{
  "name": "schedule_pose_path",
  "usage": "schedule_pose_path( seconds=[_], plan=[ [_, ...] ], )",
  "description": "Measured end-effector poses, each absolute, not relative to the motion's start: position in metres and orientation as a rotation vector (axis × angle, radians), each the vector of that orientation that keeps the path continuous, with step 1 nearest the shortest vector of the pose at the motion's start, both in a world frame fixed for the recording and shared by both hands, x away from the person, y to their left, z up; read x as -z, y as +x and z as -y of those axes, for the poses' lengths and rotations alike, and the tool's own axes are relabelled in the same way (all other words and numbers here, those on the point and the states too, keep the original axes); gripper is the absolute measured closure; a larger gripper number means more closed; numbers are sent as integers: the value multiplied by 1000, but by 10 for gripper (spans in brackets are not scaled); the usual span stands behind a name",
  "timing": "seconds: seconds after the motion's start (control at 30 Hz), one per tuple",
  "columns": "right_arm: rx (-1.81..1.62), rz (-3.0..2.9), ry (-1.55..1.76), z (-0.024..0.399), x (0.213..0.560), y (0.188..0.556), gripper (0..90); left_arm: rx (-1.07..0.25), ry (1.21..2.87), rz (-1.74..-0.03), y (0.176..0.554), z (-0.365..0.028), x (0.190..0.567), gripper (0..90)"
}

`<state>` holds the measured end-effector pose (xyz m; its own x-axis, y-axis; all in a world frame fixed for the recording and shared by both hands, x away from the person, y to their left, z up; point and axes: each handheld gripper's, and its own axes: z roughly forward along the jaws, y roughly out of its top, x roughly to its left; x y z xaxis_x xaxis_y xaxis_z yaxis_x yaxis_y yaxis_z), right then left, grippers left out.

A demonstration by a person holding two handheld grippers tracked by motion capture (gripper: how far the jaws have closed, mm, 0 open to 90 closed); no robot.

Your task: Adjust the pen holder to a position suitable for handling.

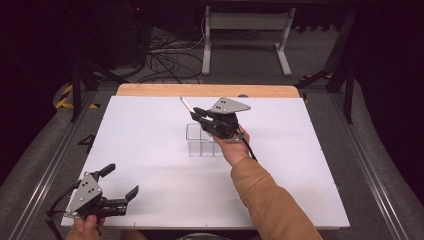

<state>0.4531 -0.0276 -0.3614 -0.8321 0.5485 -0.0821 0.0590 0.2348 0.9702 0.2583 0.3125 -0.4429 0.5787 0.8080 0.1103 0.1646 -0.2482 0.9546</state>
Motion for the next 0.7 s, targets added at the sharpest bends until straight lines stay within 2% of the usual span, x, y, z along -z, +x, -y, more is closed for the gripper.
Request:
schedule_pose_path(
  seconds=[0.7],
  plan=[
    [-1626, -2177, 657, 29, 384, 473, 786, -758, 1741, -809, 258, -314, 443, 30]
  ],
)
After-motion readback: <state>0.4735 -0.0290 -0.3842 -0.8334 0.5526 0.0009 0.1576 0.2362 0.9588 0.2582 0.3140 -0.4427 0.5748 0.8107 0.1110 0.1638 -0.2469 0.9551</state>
